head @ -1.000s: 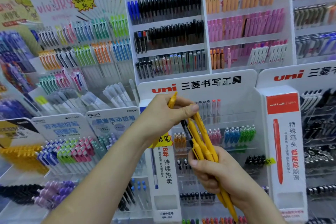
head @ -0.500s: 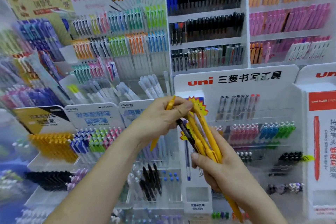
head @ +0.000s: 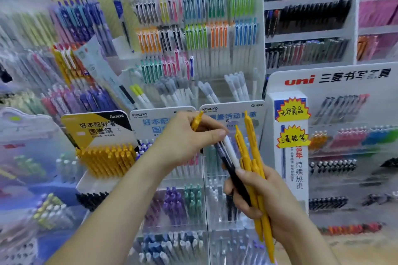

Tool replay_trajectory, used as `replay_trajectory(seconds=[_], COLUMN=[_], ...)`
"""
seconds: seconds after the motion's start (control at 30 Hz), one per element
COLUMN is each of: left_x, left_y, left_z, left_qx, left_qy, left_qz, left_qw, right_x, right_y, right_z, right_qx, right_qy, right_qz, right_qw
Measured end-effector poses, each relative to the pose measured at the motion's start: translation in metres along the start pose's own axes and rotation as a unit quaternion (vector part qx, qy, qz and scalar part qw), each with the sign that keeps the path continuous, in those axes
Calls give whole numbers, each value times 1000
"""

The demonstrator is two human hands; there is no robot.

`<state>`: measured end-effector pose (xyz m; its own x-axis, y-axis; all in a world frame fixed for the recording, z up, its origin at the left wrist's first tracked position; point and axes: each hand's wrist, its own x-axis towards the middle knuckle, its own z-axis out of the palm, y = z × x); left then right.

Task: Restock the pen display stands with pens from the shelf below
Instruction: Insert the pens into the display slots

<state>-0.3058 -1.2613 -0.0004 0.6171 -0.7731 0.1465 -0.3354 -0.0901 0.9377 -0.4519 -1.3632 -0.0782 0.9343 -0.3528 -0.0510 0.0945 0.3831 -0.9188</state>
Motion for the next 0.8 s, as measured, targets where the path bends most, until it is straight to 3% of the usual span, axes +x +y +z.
replay_trajectory(seconds=[0.33, 0.5, 0.63, 0.8], left_x=[-23, -51, -73, -97], left_y=[-27, -36, -44, -52], left_z=[-29, -66, -103, -183], left_qx=[-31, -42, 19, 29], left_qy=[153, 88, 111, 230], left_qz=[0, -39, -20, 41], left_qw=[988, 994, 993, 972], right_x=[21, 33, 42, 58], right_y=[29, 51, 61, 86], right_z=[22, 34, 59, 85], right_qx=[-95, -93, -100, -133], right_qy=[16, -51, -124, -37], right_qz=[-4, 46, 92, 93], right_qw=[995, 993, 983, 986])
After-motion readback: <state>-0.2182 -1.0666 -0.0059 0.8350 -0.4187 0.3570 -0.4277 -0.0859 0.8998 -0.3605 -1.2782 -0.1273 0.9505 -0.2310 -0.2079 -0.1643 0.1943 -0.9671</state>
